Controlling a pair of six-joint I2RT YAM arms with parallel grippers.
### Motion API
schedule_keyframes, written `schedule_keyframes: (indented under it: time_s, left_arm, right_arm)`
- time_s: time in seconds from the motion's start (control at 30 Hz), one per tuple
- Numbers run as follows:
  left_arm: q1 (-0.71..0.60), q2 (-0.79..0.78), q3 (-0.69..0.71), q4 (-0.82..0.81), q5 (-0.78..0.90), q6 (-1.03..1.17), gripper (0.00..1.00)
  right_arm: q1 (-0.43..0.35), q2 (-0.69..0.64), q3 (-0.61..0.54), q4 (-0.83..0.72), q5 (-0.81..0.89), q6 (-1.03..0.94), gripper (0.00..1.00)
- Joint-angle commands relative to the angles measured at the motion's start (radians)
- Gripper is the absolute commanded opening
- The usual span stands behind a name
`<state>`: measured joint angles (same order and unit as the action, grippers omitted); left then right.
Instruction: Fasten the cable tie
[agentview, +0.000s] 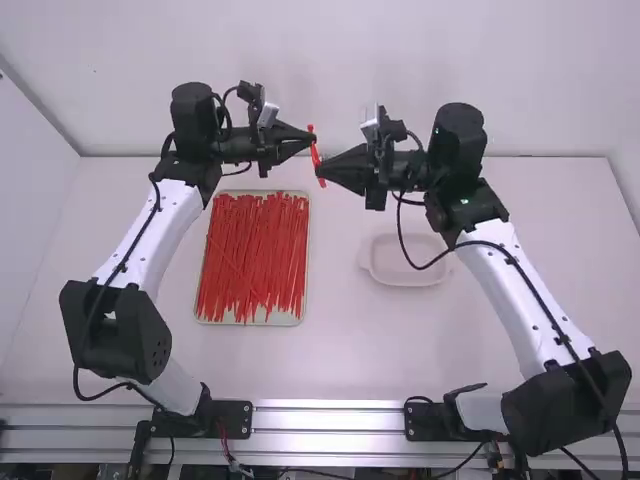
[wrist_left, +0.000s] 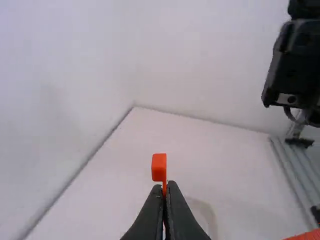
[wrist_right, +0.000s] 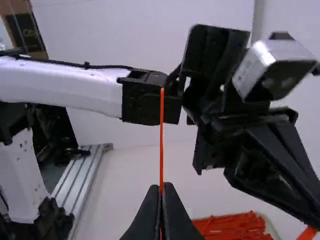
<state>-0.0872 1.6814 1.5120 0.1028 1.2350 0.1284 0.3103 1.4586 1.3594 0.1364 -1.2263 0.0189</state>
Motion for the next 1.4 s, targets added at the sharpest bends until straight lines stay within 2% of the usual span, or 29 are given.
schedule_keyframes:
  time_s: [0.0,0.1,0.33,0.57,0.77,0.83,0.93,1.13,1.37]
  left_arm:
    - [0.001,0.000,0.002,0.017,0.071,0.161,0.02]
    - [0.001,0.000,0.002,0.038,0.101,0.214,0.02]
    - [0.001,0.000,0.002,0.044,0.101,0.335,0.02]
    - [0.001,0.000,0.002,0.083,0.164,0.430,0.02]
    - [-0.031,0.000,0.002,0.120,0.148,0.430,0.02]
    - [-0.054,0.000,0.002,0.120,0.092,0.437,0.02]
    - [-0.086,0.000,-0.002,0.084,0.055,0.539,0.02]
    - [-0.086,0.000,-0.009,0.064,0.060,0.673,0.02]
    - [-0.071,0.000,-0.014,0.079,0.171,0.740,0.02]
  right_arm:
    - [-0.003,0.008,-0.017,-0.002,0.014,0.011,0.00]
    - [-0.003,0.008,-0.065,0.053,0.023,0.052,0.00]
    - [-0.029,0.008,-0.255,0.483,0.048,0.414,0.00]
    - [-0.009,0.008,-0.397,0.702,0.133,0.593,0.00]
    - [0.000,0.008,-0.418,0.723,0.129,0.613,0.00]
    - [0.014,0.008,-0.417,0.724,0.135,0.616,0.00]
    - [0.018,0.008,-0.417,0.719,0.148,0.644,0.00]
    - [-0.016,0.008,-0.418,0.717,0.103,0.692,0.00]
    - [-0.018,0.008,-0.418,0.716,0.064,0.688,0.00]
